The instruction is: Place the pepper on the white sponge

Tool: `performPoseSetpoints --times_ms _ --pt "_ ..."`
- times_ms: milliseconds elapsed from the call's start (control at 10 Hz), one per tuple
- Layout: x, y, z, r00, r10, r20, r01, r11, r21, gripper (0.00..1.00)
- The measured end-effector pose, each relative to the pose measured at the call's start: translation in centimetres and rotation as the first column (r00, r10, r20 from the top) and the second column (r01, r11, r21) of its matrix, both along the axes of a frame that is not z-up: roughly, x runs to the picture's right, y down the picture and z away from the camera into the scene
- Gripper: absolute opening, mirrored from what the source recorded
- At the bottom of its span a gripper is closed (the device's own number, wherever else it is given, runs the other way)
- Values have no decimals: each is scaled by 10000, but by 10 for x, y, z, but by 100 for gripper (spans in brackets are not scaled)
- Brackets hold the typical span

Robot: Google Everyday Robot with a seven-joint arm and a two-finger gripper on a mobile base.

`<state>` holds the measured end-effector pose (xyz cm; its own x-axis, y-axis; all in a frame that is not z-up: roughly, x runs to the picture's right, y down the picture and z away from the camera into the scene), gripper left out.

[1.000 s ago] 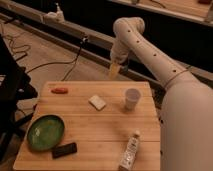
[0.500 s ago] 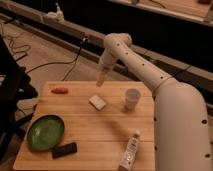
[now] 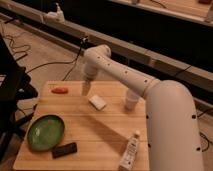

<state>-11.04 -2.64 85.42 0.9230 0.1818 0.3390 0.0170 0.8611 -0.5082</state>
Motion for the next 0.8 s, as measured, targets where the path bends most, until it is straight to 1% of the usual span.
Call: performPoseSetpoints --times_ms 200,300,400,500,600,800 --pt "-1 0 0 10000 -17 0 17 10000 6 80" --pt "-2 -1 1 10000 -27 -7 27 10000 70 80" --pt "-5 1 8 10000 -32 -44 33 9999 115 80" --pt "-17 8 17 10000 11 -30 -10 10000 62 80" --pt "-25 15 24 10000 52 -13 -52 10000 -43 80" --pt "-51 32 40 9999 130 110 -128 9996 -243 80"
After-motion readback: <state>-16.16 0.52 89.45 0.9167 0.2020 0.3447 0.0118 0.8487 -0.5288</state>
